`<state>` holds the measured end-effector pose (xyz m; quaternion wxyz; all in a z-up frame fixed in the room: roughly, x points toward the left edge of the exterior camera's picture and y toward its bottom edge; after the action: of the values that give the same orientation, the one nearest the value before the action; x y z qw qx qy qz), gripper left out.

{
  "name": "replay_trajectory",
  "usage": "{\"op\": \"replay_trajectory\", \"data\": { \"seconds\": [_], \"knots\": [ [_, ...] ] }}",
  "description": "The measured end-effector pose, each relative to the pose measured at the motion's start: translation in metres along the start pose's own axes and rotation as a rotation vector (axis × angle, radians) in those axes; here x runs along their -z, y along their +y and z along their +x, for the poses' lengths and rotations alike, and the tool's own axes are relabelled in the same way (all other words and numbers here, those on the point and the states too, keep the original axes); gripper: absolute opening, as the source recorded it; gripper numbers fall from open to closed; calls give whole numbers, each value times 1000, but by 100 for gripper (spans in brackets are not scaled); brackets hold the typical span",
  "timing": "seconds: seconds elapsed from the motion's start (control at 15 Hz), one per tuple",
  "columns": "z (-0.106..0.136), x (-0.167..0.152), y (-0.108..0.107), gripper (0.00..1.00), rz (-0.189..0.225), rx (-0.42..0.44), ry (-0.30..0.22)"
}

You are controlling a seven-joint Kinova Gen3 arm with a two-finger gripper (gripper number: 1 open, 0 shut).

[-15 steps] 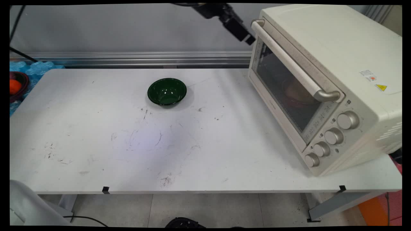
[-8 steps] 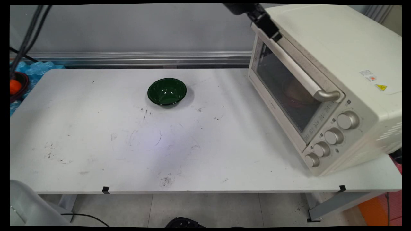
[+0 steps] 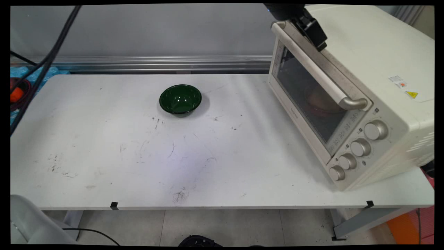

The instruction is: Open the oven

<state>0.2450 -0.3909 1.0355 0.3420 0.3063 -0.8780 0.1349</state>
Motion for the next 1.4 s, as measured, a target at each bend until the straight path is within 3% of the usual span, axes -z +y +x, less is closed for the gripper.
{"op": "replay_trajectory", "data": {
  "seconds": [0.07, 0.6, 1.4],
  "knots": [
    [2, -2, 2, 0, 1, 0, -4],
    [14, -21, 16, 0, 9, -20, -42],
    [13, -49, 9, 0, 31, -44, -124]
  ]
}}
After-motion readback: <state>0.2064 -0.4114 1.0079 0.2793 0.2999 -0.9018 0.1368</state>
